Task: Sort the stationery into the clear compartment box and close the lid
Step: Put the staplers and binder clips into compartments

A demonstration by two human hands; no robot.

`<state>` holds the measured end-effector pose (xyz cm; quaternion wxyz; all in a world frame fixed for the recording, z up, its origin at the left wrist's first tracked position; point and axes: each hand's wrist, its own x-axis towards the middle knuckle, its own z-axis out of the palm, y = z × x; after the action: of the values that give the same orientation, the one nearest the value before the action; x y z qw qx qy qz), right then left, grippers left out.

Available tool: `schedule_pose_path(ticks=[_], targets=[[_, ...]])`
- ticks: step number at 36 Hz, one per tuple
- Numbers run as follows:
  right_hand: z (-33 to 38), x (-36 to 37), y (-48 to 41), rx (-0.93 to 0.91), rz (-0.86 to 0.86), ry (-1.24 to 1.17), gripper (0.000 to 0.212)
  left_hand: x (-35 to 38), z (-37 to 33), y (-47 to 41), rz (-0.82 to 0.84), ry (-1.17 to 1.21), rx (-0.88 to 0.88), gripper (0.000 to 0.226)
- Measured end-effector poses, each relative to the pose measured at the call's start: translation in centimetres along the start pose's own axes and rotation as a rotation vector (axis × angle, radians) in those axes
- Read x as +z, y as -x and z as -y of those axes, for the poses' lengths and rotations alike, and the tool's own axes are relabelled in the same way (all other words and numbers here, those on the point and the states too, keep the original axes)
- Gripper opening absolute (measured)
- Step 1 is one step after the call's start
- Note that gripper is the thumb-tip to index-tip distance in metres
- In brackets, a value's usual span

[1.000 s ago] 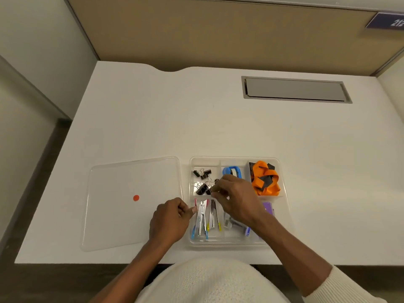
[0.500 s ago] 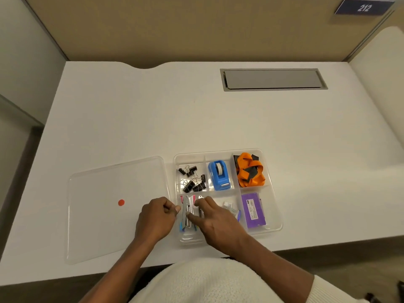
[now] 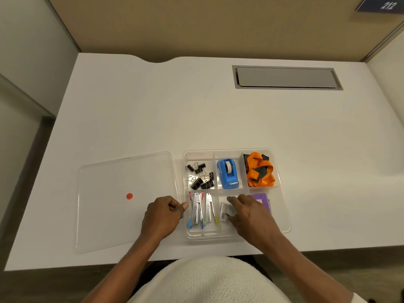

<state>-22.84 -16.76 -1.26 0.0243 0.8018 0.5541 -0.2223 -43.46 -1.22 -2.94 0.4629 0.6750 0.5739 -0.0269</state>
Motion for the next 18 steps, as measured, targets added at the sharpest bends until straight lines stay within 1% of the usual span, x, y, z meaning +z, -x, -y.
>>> schedule_pose_path(ticks=[4,6,10,14,16,18], targets=[[1.2,0.7,-0.5,0.009,0.007,0.126,0.060,-0.3,-0.1,-0.1,0.012,0.004,-0.012,0.025],[1.7,0.7,-0.6,0.035,-0.013,0.147,0.055,-0.4,-0.2,0.0,0.011,0.009,-0.018,0.025],[2.3,0.7,-0.8,0.125,-0.117,0.040,0.045,-0.5,-0.2,0.3,0.017,0.031,-0.036,0.029],[2.5,0.9,-0.9,0.198,-0.124,-0.224,0.027,-0.5,-0.2,0.5,0.026,0.041,-0.043,0.031],[2.5,1.0,-0.6,0.183,-0.127,-0.223,0.021,-0.5,-0.2,0.5,0.028,0.043,-0.047,0.032],[2.1,0.9,-0.2,0.140,-0.168,-0.160,0.015,-0.5,-0.1,0.5,0.027,0.046,-0.053,0.032]])
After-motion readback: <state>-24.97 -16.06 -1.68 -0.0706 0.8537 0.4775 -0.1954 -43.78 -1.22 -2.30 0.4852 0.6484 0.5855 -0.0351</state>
